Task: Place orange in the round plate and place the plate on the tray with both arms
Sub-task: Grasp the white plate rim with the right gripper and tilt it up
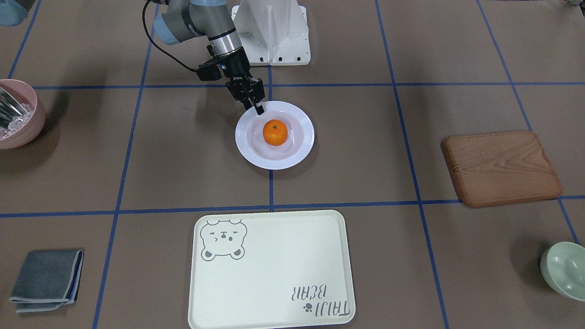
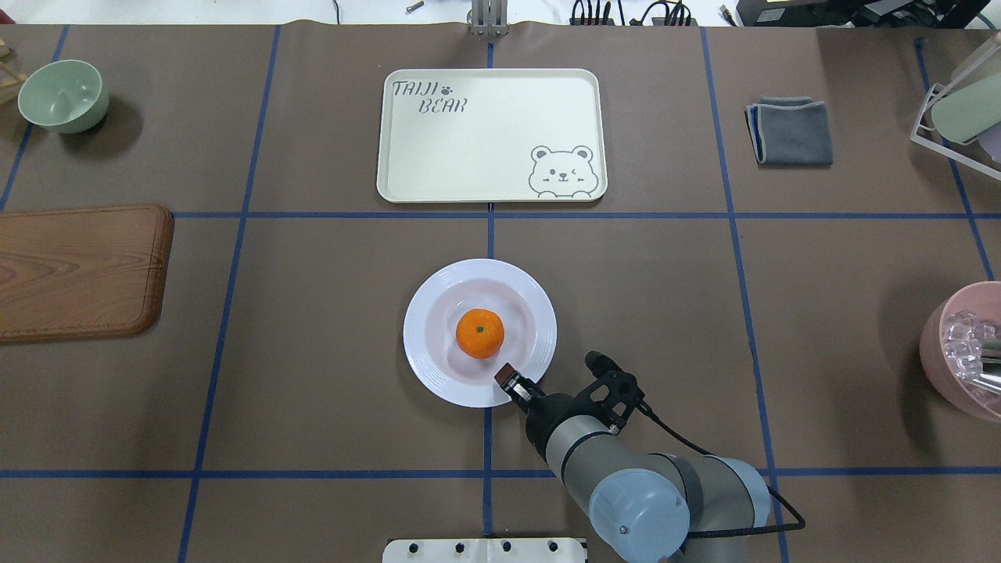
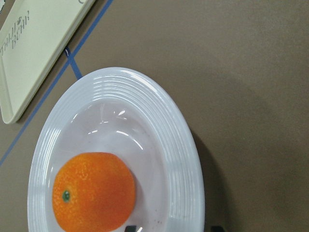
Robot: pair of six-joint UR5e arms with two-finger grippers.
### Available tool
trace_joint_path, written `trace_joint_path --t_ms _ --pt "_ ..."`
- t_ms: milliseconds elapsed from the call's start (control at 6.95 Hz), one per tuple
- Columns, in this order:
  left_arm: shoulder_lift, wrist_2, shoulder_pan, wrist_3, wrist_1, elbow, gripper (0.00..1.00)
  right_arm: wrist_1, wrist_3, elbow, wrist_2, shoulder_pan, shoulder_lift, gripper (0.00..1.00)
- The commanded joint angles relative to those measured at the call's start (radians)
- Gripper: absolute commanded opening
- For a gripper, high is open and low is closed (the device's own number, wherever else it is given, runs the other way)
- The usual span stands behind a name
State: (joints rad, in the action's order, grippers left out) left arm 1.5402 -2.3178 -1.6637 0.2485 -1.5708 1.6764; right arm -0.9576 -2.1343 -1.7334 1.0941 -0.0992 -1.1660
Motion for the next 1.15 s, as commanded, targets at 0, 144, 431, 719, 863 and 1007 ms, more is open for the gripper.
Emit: trace_joint_path --t_ms 0,144,431,719,863,1007 --pt "0.000 0.000 0.001 0.000 0.000 0.000 0.99 0.000 -0.018 0.041 -0.013 -0.001 0.026 0.50" --pt "0.000 0.000 -0.001 0.000 0.000 0.000 0.99 0.002 -0.021 0.043 -0.013 -0.002 0.035 0.37" --pt "-0.002 0.000 -0.001 -0.002 0.000 0.000 0.99 0.047 -0.062 0.034 -0.043 -0.014 0.035 0.00" --pt "-0.029 -0.002 -0.011 -0.002 0.000 0.021 0.99 0.138 -0.067 0.032 -0.108 -0.020 0.031 0.00" --pt "-0.058 0.000 -0.011 -0.002 0.000 0.049 0.99 0.226 -0.071 0.029 -0.117 -0.024 0.028 0.00" --pt "-0.083 0.000 -0.011 -0.015 0.002 0.080 0.99 0.314 -0.078 0.031 -0.149 -0.022 0.023 0.00"
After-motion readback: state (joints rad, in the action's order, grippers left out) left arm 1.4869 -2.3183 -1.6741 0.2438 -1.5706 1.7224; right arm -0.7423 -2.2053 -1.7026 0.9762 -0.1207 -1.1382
